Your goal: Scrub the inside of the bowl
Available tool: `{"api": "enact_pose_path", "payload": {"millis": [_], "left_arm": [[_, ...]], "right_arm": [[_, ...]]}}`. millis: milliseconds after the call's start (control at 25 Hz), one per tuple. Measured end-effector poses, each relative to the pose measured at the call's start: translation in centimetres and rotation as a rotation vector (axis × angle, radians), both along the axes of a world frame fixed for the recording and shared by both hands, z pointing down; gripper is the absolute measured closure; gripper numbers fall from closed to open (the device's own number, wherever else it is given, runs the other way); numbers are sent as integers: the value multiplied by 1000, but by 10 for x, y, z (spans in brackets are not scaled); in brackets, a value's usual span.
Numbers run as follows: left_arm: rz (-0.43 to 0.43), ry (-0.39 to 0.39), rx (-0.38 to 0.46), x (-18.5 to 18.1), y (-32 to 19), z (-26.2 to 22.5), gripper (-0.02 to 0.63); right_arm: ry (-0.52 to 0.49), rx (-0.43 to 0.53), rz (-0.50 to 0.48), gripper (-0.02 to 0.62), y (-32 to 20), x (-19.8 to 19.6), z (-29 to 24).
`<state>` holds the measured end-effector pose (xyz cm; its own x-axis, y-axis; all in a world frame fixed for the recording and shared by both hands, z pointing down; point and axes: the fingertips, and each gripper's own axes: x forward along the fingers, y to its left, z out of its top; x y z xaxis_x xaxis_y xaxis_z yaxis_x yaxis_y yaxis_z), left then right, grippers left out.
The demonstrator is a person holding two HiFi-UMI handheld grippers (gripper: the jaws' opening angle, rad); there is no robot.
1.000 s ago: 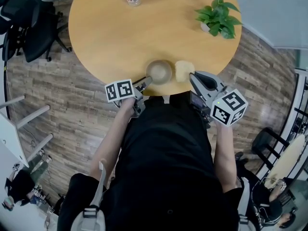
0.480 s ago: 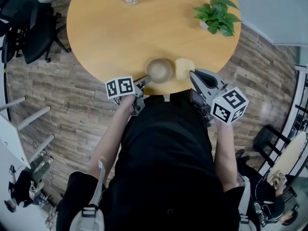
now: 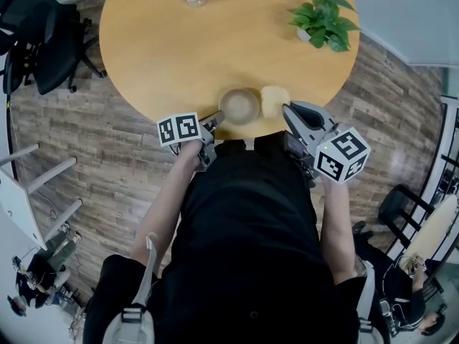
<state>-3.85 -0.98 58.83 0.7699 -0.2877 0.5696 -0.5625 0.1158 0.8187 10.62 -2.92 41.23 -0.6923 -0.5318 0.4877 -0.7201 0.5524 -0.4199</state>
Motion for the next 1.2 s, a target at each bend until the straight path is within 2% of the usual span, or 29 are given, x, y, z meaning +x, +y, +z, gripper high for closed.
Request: {"api": "enact_pose_path", "payload": {"millis": [440,840,1040,1200], "left_arm": [[7,1,59,1,2,-25,584],[11,27,171,1,-1,-73,588],[37,11,239,1,-1,-94,591],[76,-54,323,-2,-3,-106,589]], "right_arm": [[7,-19,-40,569,10,-16,7],[77,6,-167,569,19,-60,17],[191,27,-233,569,23,-82,25],[320,21,-234,569,24,-90,37]]}}
